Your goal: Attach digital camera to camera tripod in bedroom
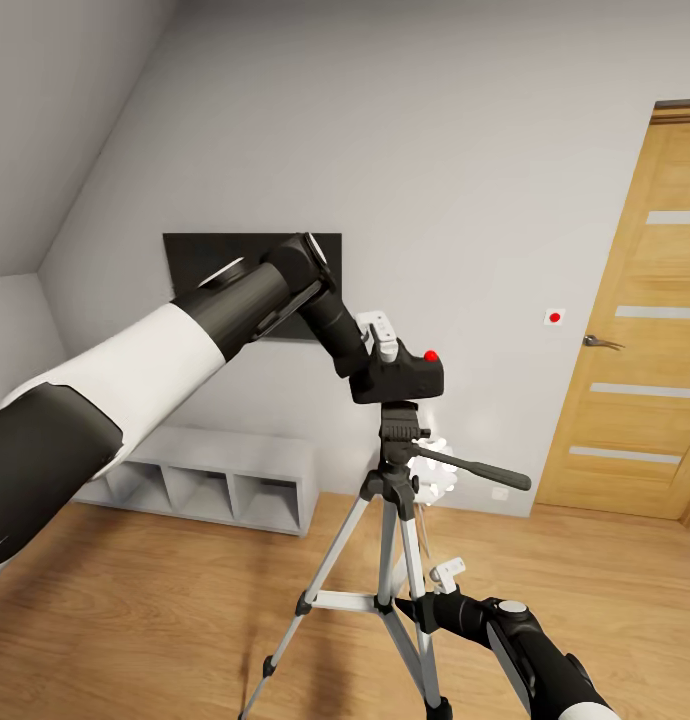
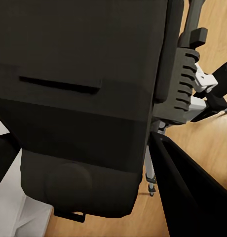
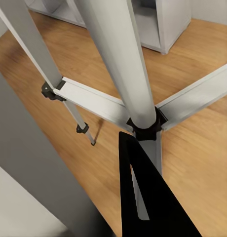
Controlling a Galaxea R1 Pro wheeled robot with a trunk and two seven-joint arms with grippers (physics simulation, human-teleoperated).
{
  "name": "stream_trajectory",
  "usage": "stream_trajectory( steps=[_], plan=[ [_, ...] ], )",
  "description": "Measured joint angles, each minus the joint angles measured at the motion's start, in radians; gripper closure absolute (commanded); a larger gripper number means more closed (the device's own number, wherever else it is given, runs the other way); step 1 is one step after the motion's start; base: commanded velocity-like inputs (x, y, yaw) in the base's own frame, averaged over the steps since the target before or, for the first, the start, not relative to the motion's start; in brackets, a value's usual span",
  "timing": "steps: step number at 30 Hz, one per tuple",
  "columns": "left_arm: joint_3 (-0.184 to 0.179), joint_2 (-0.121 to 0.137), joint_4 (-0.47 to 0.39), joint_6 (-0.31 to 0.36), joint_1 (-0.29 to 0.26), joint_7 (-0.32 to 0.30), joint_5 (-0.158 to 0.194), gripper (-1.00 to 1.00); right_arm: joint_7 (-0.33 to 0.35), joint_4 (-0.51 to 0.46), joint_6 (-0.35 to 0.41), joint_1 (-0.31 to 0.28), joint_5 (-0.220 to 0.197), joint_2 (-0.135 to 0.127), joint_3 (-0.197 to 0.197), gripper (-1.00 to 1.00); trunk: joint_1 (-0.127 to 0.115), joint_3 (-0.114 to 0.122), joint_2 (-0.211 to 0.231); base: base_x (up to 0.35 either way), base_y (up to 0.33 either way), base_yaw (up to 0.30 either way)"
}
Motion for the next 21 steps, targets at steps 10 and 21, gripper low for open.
stream_trajectory(
  steps=[10, 21],
  plan=[
    [-0.002, -0.017, 0.004, 0.001, 0.000, 0.002, 0.000, 1.00, 0.001, 0.000, 0.000, 0.000, 0.000, 0.000, 0.000, 1.00, 0.000, 0.000, 0.000, 0.000, 0.000, 0.000],
    [-0.003, -0.042, 0.014, -0.001, 0.004, 0.005, 0.000, 1.00, 0.000, 0.000, 0.000, 0.000, 0.000, 0.000, 0.000, 1.00, 0.000, 0.000, 0.000, 0.000, 0.000, 0.000]
  ],
)
